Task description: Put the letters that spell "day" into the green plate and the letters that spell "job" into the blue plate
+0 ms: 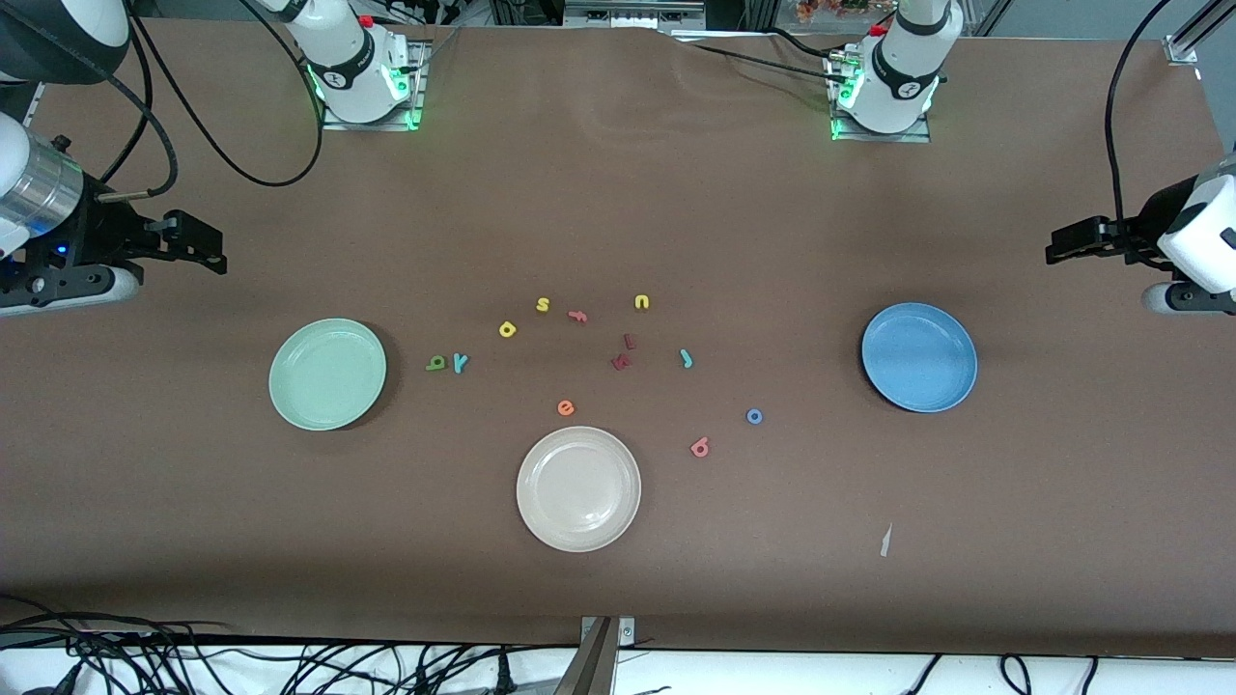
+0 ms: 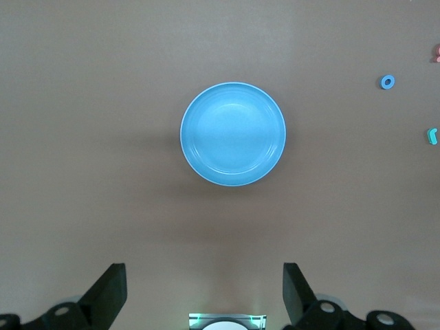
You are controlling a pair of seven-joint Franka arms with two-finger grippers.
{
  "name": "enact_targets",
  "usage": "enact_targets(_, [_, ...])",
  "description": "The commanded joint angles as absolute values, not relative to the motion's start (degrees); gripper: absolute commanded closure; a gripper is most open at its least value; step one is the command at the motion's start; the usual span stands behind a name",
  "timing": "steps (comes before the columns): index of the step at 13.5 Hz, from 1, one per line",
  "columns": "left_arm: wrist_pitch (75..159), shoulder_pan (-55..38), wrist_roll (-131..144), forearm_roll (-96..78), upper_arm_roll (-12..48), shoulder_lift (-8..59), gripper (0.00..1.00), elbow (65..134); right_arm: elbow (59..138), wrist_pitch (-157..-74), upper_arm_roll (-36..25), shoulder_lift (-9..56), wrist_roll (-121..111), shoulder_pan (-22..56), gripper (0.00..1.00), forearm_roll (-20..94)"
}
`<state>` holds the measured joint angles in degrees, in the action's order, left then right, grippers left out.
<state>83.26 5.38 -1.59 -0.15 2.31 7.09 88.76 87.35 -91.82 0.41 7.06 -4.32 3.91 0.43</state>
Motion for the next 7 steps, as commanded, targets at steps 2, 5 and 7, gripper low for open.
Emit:
enact_targets(2, [83.41, 5.45, -2.55, 0.97, 2.55, 6.86, 0.0, 88.68, 87.8, -91.58, 0.7, 6.59, -3.96, 3.78, 0.0, 0.0])
enact_targets(5, [83.41, 5.45, -2.55, 0.97, 2.55, 6.94, 0.0, 88.68, 87.98, -91.67, 0.7, 6.59, -3.96, 3.78, 0.0, 0.0])
enact_targets(7, [83.41, 5.45, -2.55, 0.97, 2.55, 6.94, 0.0, 88.68, 87.98, -91.76, 0.7, 6.59, -4.04, 3.78, 0.0, 0.0])
